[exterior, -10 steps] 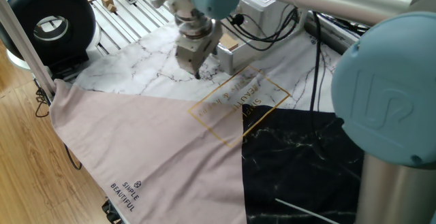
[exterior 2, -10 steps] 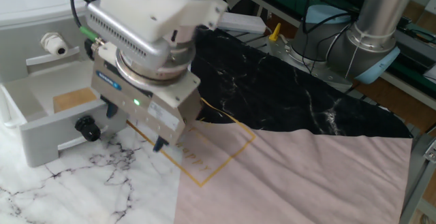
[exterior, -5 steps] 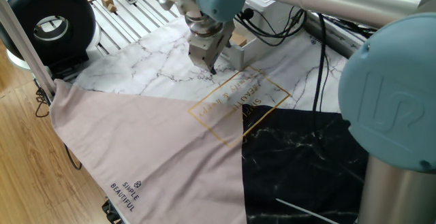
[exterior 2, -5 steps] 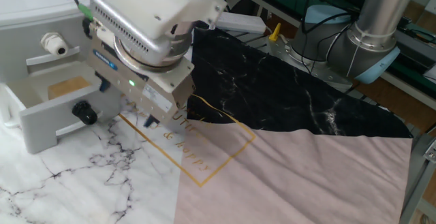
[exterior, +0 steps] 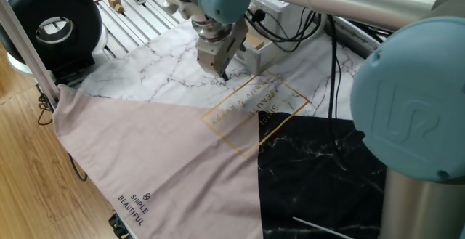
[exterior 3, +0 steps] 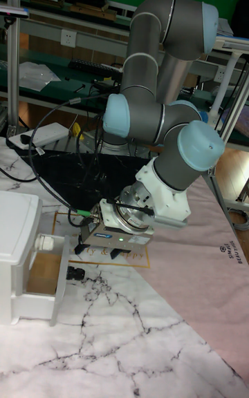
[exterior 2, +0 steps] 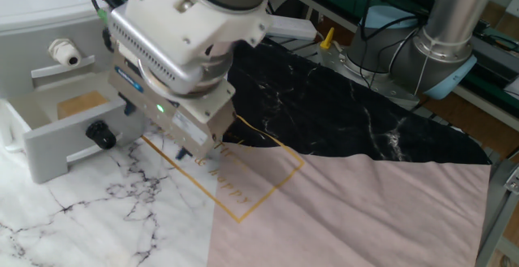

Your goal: Put things in the drawer

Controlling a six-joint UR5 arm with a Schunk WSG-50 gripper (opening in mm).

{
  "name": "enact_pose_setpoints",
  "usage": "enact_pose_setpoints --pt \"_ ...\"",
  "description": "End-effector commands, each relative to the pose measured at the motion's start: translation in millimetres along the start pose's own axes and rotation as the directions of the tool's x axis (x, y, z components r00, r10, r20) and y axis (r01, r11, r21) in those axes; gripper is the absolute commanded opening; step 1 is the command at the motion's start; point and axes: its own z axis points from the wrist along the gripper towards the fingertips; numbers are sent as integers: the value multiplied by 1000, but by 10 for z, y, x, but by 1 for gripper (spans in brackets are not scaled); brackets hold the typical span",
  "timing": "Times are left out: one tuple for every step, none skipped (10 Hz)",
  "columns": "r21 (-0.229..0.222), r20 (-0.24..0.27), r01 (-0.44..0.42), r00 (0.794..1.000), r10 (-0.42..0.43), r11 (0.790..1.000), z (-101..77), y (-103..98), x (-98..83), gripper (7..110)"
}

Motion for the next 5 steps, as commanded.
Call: enact_pose_setpoints --pt "22 -7 -1 1000 1 1000 130 -62 -7 66" --pt "50 -4 9 1000 -9 999 213 -148 8 66" --pt "65 9 24 1000 -24 998 303 -231 16 66" --pt "128 13 58 998 -60 990 308 -445 28 66" --pt "219 -10 92 996 -92 971 188 -693 75 66"
